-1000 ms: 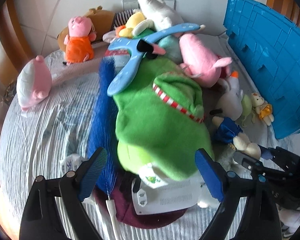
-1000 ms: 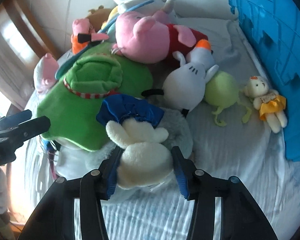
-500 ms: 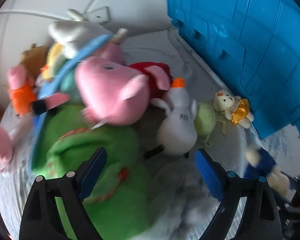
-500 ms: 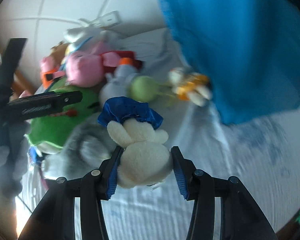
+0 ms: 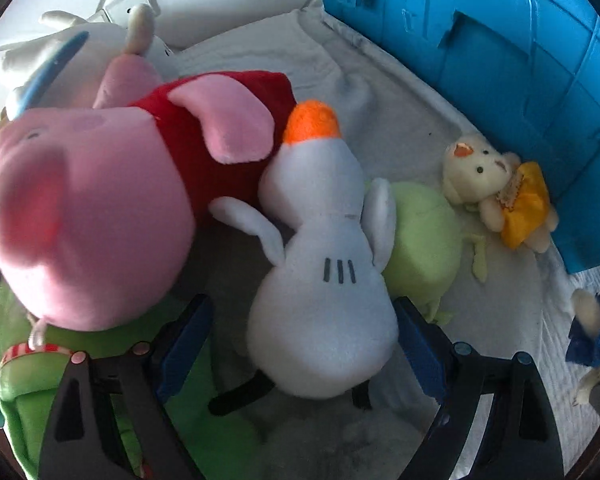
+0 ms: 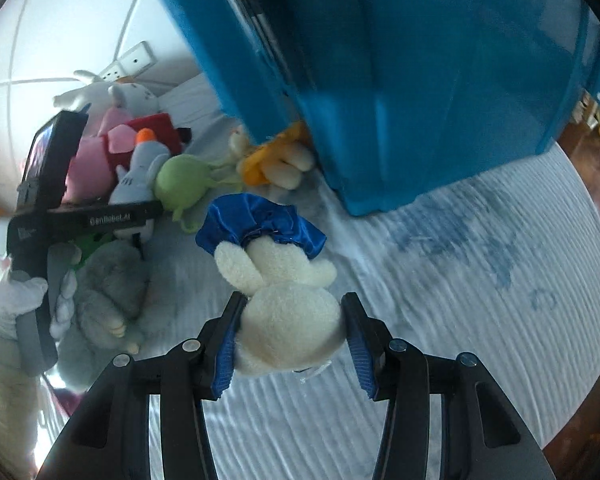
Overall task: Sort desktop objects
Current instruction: 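Grasp the white goose plush with left tool while right tool lifts the bunny, then carry the goose in left tool and bunny in right tool over the blue bin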
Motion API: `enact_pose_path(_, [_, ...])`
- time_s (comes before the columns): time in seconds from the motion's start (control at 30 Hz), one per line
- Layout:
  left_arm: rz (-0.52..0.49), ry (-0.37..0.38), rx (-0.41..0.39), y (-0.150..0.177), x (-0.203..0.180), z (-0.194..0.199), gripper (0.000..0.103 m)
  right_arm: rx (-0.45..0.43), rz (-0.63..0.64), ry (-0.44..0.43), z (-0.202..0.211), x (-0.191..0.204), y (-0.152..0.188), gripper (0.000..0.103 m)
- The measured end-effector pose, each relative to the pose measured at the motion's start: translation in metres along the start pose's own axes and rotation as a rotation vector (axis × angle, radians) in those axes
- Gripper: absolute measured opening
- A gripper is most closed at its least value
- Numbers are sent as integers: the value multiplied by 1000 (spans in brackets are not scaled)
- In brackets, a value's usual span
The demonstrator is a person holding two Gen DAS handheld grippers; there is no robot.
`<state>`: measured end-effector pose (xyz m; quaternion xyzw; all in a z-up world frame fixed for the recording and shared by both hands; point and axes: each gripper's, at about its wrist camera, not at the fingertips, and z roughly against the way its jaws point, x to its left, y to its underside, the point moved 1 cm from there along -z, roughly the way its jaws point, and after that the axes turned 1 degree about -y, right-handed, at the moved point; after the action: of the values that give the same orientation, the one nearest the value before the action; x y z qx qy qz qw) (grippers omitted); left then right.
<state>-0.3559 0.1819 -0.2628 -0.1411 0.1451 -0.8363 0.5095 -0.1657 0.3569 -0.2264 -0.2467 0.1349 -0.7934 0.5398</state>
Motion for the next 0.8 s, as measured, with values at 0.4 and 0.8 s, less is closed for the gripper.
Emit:
enact_pose_path(0.4, [36,79,-49,21,5,39,54,-21,25,1,12,4,-3,47])
enact_pose_path(0.8, [76,91,-157,69,31,135,54,-83,158,-61,53,59,-4,47])
